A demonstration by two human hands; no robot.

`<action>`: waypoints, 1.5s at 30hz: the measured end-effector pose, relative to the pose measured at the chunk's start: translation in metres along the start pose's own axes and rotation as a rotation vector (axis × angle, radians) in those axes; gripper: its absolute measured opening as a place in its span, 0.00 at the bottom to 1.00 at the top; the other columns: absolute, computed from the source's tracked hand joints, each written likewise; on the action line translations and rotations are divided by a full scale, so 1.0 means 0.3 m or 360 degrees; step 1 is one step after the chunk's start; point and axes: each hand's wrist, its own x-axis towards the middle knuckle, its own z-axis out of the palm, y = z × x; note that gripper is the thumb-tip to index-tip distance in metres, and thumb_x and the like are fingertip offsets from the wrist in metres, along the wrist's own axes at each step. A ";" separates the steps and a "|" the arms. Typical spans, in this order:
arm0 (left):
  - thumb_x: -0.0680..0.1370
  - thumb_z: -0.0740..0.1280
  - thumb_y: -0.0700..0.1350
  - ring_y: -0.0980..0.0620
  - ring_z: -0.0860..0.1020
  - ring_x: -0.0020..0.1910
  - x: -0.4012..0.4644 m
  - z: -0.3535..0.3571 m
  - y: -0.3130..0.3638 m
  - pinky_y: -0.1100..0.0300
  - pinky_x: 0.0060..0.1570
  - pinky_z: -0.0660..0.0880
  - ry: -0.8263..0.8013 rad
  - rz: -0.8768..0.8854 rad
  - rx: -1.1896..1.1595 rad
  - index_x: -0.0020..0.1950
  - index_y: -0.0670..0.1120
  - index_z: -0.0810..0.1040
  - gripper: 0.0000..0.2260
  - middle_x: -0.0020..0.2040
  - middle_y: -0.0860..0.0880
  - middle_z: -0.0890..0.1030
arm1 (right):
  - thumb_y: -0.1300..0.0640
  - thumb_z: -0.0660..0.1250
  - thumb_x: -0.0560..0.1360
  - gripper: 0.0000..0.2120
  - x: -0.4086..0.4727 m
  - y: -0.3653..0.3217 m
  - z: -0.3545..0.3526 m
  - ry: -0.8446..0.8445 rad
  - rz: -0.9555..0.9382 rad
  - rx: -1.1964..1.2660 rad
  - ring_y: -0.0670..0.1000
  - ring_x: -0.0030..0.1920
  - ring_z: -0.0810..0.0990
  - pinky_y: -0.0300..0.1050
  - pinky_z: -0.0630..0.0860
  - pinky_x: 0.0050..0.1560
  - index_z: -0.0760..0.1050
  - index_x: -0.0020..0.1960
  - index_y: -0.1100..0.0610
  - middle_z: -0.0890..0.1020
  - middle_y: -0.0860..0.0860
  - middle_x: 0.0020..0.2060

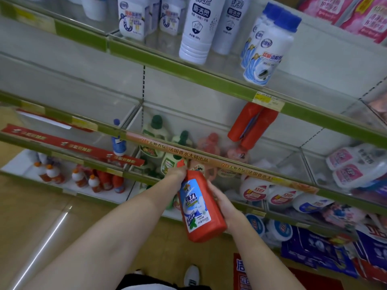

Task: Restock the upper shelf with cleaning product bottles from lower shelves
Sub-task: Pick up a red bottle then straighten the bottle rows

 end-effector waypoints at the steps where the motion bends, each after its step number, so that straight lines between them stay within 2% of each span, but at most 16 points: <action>1: 0.73 0.70 0.53 0.40 0.82 0.49 -0.007 -0.017 0.008 0.46 0.54 0.81 0.0027 0.0037 0.0065 0.61 0.40 0.75 0.23 0.53 0.39 0.82 | 0.37 0.70 0.73 0.32 0.003 -0.001 0.014 0.0029 -0.0002 -0.0019 0.61 0.53 0.85 0.55 0.82 0.54 0.77 0.66 0.60 0.85 0.61 0.56; 5: 0.69 0.73 0.54 0.41 0.82 0.50 -0.029 -0.075 0.043 0.46 0.52 0.81 0.0064 0.0112 0.0284 0.59 0.43 0.75 0.24 0.56 0.42 0.81 | 0.40 0.73 0.70 0.30 0.022 0.001 0.041 0.0042 -0.0028 -0.0062 0.59 0.50 0.86 0.54 0.82 0.55 0.78 0.63 0.60 0.85 0.61 0.54; 9: 0.70 0.73 0.55 0.39 0.82 0.45 -0.056 -0.126 0.077 0.38 0.41 0.82 0.0013 0.0098 0.0474 0.59 0.44 0.75 0.23 0.53 0.41 0.81 | 0.41 0.74 0.69 0.30 0.045 0.009 0.065 0.0053 -0.0025 -0.0057 0.58 0.46 0.87 0.51 0.83 0.50 0.78 0.62 0.61 0.86 0.60 0.52; 12: 0.71 0.72 0.52 0.36 0.82 0.43 -0.086 -0.157 0.097 0.34 0.34 0.80 -0.0008 0.0100 0.0521 0.59 0.43 0.74 0.22 0.53 0.39 0.80 | 0.39 0.74 0.71 0.31 0.048 0.001 0.093 0.0054 -0.0015 -0.0106 0.58 0.49 0.87 0.53 0.83 0.52 0.78 0.64 0.60 0.86 0.59 0.53; 15: 0.72 0.73 0.52 0.34 0.81 0.46 -0.100 -0.172 0.104 0.35 0.32 0.80 -0.0014 0.0126 0.0574 0.61 0.42 0.71 0.23 0.56 0.38 0.78 | 0.39 0.74 0.71 0.30 0.058 0.007 0.109 0.0040 -0.0030 -0.0180 0.59 0.52 0.86 0.54 0.82 0.54 0.78 0.64 0.60 0.86 0.59 0.54; 21: 0.73 0.73 0.53 0.33 0.80 0.47 -0.110 -0.196 0.101 0.34 0.33 0.80 0.0010 0.0157 0.0642 0.65 0.43 0.70 0.26 0.57 0.37 0.77 | 0.38 0.73 0.72 0.30 0.068 0.033 0.129 0.0046 -0.0040 -0.0185 0.60 0.52 0.86 0.54 0.83 0.53 0.78 0.64 0.59 0.86 0.59 0.53; 27: 0.75 0.71 0.54 0.34 0.80 0.48 -0.120 -0.220 0.105 0.38 0.32 0.81 0.0035 0.0179 0.0665 0.68 0.43 0.68 0.27 0.60 0.37 0.76 | 0.38 0.73 0.71 0.31 0.081 0.025 0.145 0.0038 -0.0065 -0.0217 0.60 0.53 0.86 0.55 0.82 0.54 0.78 0.64 0.59 0.86 0.59 0.53; 34: 0.75 0.71 0.54 0.33 0.80 0.50 -0.112 -0.233 0.101 0.36 0.38 0.81 0.0022 0.0146 0.0655 0.68 0.43 0.68 0.27 0.61 0.37 0.75 | 0.38 0.73 0.71 0.31 0.086 0.027 0.156 0.0027 -0.0072 -0.0244 0.59 0.53 0.86 0.54 0.82 0.54 0.77 0.64 0.59 0.86 0.59 0.53; 42: 0.74 0.72 0.55 0.33 0.80 0.50 -0.116 -0.242 0.097 0.36 0.36 0.81 0.0025 0.0134 0.0607 0.68 0.43 0.68 0.28 0.62 0.37 0.75 | 0.38 0.74 0.70 0.31 0.095 0.020 0.155 0.0058 -0.0066 -0.0301 0.59 0.52 0.86 0.54 0.83 0.53 0.77 0.64 0.59 0.87 0.58 0.52; 45: 0.74 0.72 0.55 0.34 0.80 0.49 -0.120 -0.249 0.093 0.36 0.36 0.81 0.0021 0.0138 0.0581 0.68 0.43 0.69 0.28 0.60 0.37 0.76 | 0.37 0.74 0.70 0.32 0.105 0.024 0.156 0.0066 -0.0083 -0.0332 0.59 0.53 0.86 0.55 0.82 0.57 0.77 0.64 0.59 0.86 0.58 0.52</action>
